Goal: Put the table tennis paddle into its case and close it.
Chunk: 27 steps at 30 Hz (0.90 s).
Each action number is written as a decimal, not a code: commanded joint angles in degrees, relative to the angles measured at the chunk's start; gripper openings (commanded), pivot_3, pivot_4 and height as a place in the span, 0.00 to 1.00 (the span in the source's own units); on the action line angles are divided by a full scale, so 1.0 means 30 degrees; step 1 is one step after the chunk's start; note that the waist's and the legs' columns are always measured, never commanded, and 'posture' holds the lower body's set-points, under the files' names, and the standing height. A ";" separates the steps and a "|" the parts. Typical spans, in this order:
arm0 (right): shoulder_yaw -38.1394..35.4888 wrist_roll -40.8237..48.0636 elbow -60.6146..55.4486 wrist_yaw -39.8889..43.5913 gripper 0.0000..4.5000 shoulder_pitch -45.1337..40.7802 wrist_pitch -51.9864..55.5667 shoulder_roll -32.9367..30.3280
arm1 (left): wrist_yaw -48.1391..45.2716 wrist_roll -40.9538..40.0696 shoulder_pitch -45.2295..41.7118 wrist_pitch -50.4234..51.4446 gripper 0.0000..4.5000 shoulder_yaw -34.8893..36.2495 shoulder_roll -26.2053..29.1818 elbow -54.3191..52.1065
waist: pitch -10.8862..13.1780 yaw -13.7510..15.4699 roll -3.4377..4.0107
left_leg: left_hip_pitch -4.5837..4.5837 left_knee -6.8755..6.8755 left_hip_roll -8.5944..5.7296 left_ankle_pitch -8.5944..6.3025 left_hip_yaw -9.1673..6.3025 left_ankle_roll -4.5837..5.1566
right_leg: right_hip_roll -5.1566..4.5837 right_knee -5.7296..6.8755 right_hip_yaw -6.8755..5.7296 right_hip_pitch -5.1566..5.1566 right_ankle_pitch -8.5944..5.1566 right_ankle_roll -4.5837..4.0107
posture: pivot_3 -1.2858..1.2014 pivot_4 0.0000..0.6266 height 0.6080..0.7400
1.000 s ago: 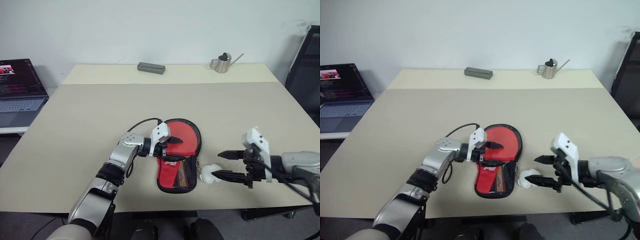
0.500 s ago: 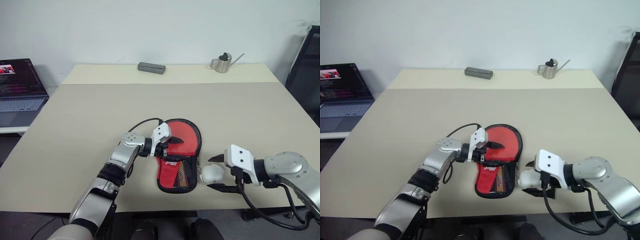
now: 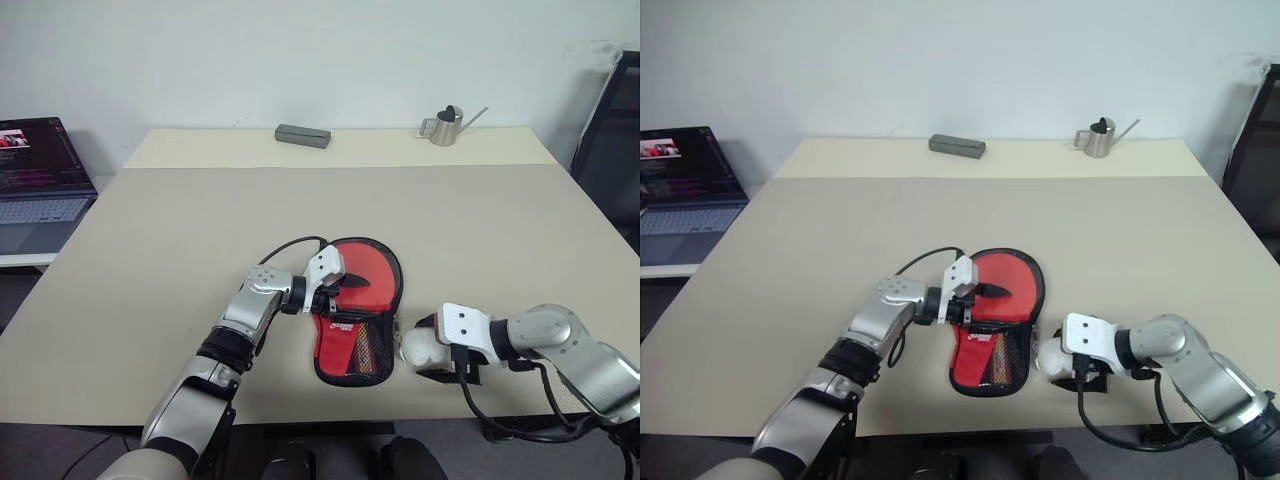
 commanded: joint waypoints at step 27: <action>-0.4302 0.1941 0.0502 0.1389 0.05 -0.1801 0.1871 -0.1835 | -0.1155 0.0262 -0.0788 0.0991 0.87 -0.0021 -0.0589 0.2897 | -0.0006 0.0016 0.0004 | 0.0068 0.0010 -0.0010 0.0000 0.0023 0.0002 | -0.0009 0.0017 0.0016 0.0057 0.0005 -0.0004 | 0.52 0.24 1.00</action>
